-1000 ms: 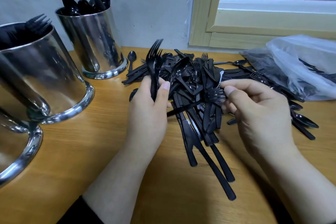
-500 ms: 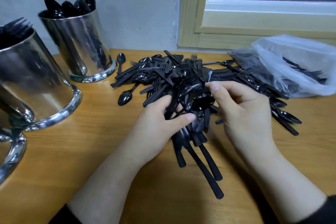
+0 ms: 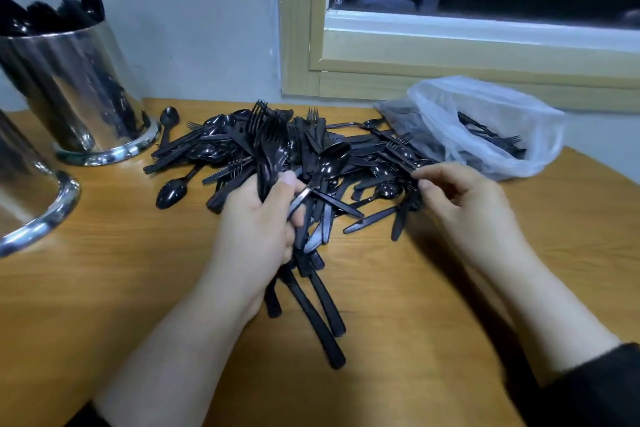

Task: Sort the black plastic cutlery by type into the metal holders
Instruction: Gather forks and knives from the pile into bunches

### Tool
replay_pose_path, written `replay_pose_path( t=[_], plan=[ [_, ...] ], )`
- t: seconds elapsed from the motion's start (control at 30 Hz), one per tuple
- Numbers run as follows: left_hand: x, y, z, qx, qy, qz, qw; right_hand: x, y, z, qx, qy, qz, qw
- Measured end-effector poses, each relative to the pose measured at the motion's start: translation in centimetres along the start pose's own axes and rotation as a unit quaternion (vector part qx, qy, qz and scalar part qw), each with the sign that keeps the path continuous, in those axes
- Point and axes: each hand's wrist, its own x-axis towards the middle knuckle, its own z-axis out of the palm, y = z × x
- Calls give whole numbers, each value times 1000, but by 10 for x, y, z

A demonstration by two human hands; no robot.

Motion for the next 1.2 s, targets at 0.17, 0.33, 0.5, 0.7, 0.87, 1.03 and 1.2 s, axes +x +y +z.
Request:
replay_pose_path(
  t=[0.17,0.33,0.5,0.7,0.87,1.03,1.2],
  plan=[
    [4,-2,41,-33,-7,-23,999,4,26,-20,-85,-40,48,994],
    [5,-5,57,-43,-10,-37,998,17,37,-26,-135,-16,85,987],
    [2,-8,51,-8,-9,-28,1000,15,38,-27,-161,-88,137,973],
    [1,-7,52,-22,8,-27,999,18,39,-24,-133,-74,132,980],
    [1,-7,52,-24,5,-36,999,16,35,-24,-70,-47,110,990],
    [0,-6,51,-22,-4,-25,999,14,15,-28,97,108,46,988],
    [1,-5,50,31,-3,44,999,9,-3,-32,313,140,7,940]
  ],
)
